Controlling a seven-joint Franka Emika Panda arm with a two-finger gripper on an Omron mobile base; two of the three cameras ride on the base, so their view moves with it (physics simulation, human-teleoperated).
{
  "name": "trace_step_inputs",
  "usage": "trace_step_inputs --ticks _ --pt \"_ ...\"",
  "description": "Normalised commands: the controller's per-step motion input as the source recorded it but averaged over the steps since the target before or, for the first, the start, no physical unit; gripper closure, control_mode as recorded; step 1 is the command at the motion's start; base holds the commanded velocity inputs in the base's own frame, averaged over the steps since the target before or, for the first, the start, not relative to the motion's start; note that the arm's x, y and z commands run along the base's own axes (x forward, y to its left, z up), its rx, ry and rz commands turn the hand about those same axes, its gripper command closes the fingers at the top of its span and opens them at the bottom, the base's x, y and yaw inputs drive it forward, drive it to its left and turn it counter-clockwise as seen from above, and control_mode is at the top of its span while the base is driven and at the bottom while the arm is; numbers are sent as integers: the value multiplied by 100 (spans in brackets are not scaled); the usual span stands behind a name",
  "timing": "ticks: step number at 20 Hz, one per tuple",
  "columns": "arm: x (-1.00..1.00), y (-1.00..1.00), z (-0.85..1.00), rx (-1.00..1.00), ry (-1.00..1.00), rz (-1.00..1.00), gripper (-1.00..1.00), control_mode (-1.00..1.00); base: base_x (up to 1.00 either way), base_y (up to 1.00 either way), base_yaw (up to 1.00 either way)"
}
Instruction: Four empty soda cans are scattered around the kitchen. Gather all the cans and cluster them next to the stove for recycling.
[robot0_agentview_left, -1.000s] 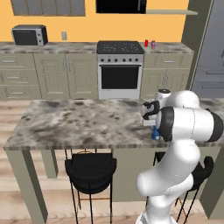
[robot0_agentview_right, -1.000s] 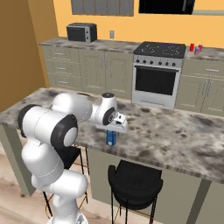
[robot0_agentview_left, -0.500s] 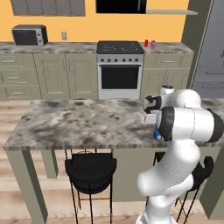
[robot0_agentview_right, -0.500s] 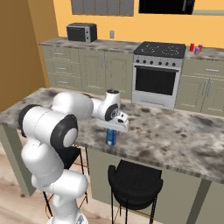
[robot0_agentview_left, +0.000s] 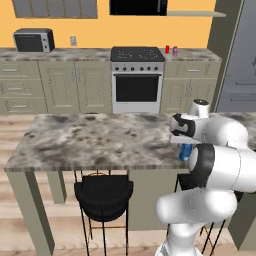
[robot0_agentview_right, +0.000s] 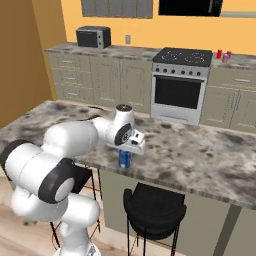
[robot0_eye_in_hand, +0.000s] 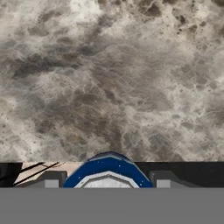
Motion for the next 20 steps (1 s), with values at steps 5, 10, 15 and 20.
trace_step_inputs --ticks 5,10,15,20 --pt "-42 10 21 0 2 -11 100 -100 0 0 0" --pt "-40 11 13 -1 0 -7 100 -100 0 0 0" --pt "-26 13 1 -3 0 0 100 -100 0 0 0" --pt "-3 4 0 -1 0 0 100 100 0 0 0"
